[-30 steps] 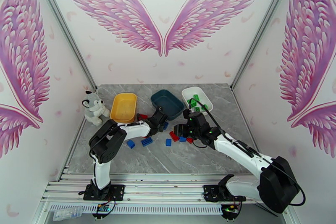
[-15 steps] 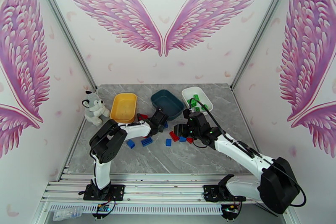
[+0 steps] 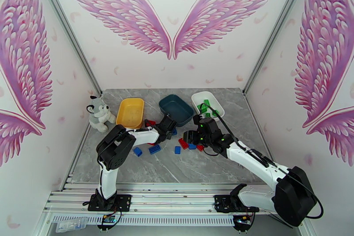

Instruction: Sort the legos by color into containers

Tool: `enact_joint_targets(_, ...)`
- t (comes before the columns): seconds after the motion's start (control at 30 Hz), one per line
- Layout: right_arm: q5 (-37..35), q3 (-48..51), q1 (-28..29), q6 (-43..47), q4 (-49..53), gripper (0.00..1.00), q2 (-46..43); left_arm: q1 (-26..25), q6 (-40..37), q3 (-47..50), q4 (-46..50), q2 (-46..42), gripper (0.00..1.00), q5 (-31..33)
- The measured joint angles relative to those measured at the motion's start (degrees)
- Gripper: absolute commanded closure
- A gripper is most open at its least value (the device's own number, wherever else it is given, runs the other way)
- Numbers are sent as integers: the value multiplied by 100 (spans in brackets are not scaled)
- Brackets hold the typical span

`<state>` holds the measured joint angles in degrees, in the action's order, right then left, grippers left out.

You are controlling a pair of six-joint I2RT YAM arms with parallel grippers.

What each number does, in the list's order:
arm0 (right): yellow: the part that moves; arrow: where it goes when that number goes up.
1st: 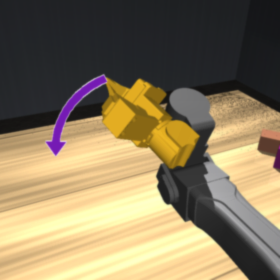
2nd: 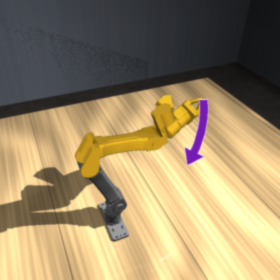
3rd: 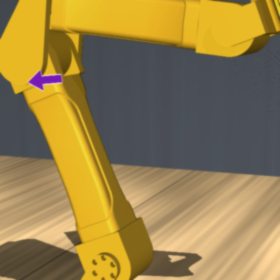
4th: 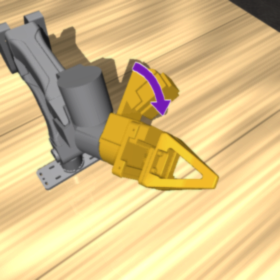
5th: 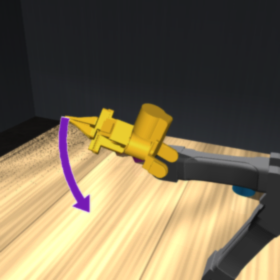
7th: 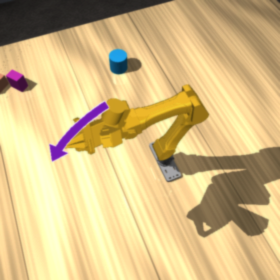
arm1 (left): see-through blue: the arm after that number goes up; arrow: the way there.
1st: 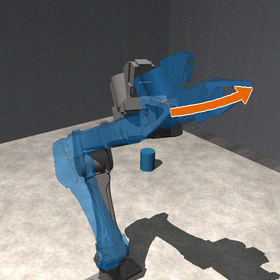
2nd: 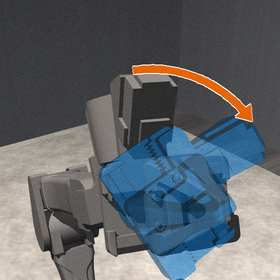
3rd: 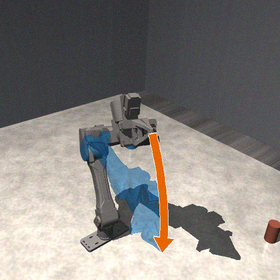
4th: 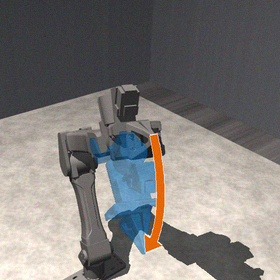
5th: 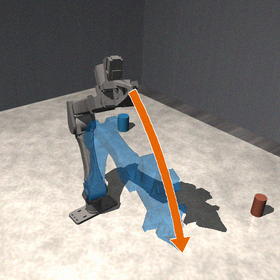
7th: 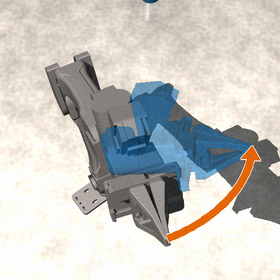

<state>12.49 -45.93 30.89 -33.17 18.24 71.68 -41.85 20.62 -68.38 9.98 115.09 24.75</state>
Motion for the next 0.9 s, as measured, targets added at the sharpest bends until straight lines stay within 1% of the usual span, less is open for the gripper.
enact_joint_targets(0.2, 0, 0, -9, 0, 2, 42, -2, 0, 0, 120, -44, -120, 73, -9)
enact_joint_targets(0.53, -50, 0, -68, 0, 70, 41, -164, 0, 0, 240, 46, -1279, 73, -326)
enact_joint_targets(0.7, -103, 0, -125, 0, 116, 41, -199, 0, 2, 190, 120, -1355, 73, -529)
enact_joint_targets(0.9, -136, 0, -129, 0, 153, 41, -199, 0, 22, 201, 186, -1355, 72, -568)
